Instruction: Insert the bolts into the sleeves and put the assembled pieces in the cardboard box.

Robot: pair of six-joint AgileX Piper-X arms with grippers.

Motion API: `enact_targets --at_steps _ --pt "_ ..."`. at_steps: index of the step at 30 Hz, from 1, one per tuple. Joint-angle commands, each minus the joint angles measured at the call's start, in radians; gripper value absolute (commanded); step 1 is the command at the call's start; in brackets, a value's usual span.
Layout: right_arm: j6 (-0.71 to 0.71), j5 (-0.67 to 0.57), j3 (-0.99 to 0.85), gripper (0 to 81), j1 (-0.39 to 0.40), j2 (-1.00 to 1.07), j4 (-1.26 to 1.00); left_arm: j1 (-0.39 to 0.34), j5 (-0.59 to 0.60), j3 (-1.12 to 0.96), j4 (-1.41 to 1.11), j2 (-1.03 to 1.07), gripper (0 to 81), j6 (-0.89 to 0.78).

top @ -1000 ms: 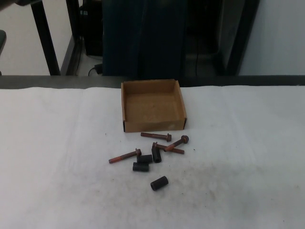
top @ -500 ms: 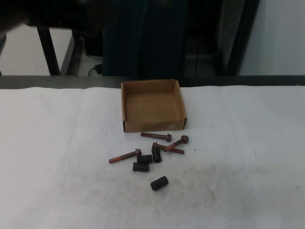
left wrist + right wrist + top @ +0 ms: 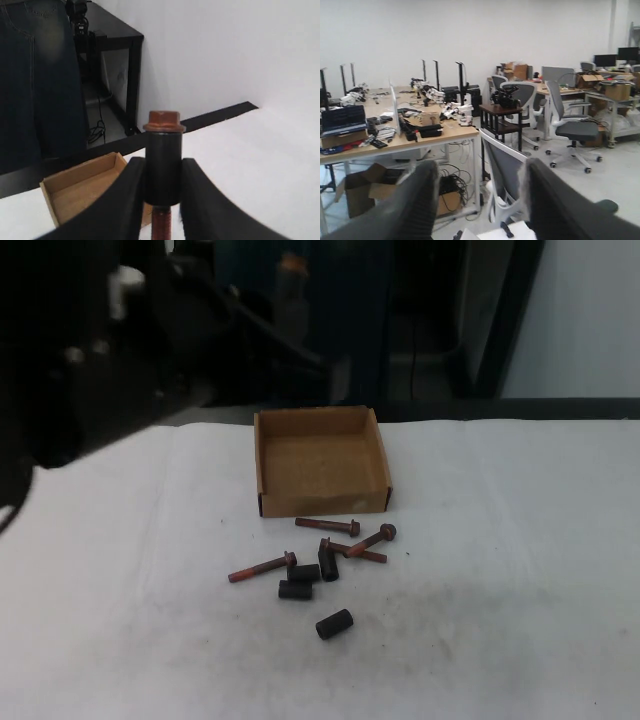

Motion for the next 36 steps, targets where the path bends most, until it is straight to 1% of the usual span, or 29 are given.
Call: enact_targets --at_steps 1,3,6,8,9,10,14,18,23,29,36 --pt "-0.069 0.015 -0.004 37.5 -0.047 -0.051 0.111 0.011 -0.018 -0.003 -0.090 0.108 0.8 -0.044" --pt "-0.098 0.015 -0.004 30.6 -0.066 -0.070 0.151 0.033 -0.013 -0.006 -0.098 0.157 0.8 -0.094" --pt "-0.130 0.018 -0.004 16.9 -0.097 -0.097 0.211 0.089 0.004 -0.006 -0.114 0.216 0.8 -0.151" --pt "-0.150 0.063 -0.004 6.9 -0.118 -0.110 0.265 0.128 0.031 -0.006 -0.142 0.251 0.8 -0.153" --pt "-0.164 0.104 -0.004 2.0 -0.127 -0.116 0.299 0.148 0.041 -0.010 -0.157 0.271 0.8 -0.153" --pt "-0.182 0.151 -0.004 0.0 -0.135 -0.123 0.335 0.167 0.052 -0.016 -0.171 0.292 0.8 -0.153" --pt "-0.257 0.318 -0.004 0.0 -0.157 -0.128 0.459 0.221 0.127 -0.090 -0.178 0.392 0.8 -0.153" --pt "-0.294 0.416 0.004 0.0 -0.158 -0.128 0.521 0.231 0.151 -0.190 -0.178 0.499 0.8 -0.153" --pt "-0.294 0.442 0.064 0.0 -0.163 -0.128 0.521 0.231 0.194 -0.351 -0.115 0.668 0.8 -0.153" --pt "-0.294 0.442 0.101 0.0 -0.193 -0.128 0.534 0.239 0.192 -0.492 -0.019 0.831 0.8 -0.129" --pt "-0.294 0.445 0.101 0.0 -0.203 -0.128 0.517 0.265 0.192 -0.541 0.008 0.957 0.8 -0.169"
